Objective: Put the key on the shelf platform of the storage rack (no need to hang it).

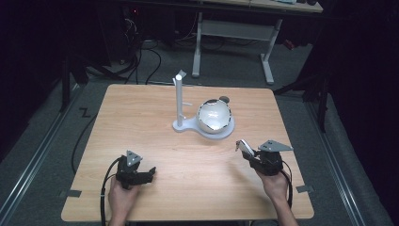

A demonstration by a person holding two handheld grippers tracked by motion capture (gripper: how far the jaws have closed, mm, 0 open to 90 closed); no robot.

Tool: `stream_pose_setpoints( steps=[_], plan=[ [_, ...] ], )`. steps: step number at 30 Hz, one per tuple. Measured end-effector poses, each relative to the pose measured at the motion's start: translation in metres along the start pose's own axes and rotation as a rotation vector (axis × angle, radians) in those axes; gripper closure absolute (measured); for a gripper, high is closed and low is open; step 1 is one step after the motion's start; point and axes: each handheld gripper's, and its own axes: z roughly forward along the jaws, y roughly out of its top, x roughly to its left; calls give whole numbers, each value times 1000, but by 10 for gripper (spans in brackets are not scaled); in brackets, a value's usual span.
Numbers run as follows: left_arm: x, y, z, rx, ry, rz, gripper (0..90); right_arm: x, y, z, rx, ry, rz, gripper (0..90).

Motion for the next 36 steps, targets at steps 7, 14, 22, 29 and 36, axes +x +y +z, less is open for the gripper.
stream_pose_setpoints(
  steps=[7,14,22,29,36],
  plan=[
    [0,0,0,0,0,1,162,-6,9,-7,-9,12,5,738],
    [0,0,0,0,-1,2,162,-14,15,-11,-33,50,47,738],
    [0,0,0,0,-1,2,162,-18,29,-11,-36,51,19,737],
    [0,0,0,0,0,1,161,-18,42,-8,-43,51,-6,738],
    [0,0,0,0,0,1,161,-19,54,-1,-45,64,-15,737]
  ],
)
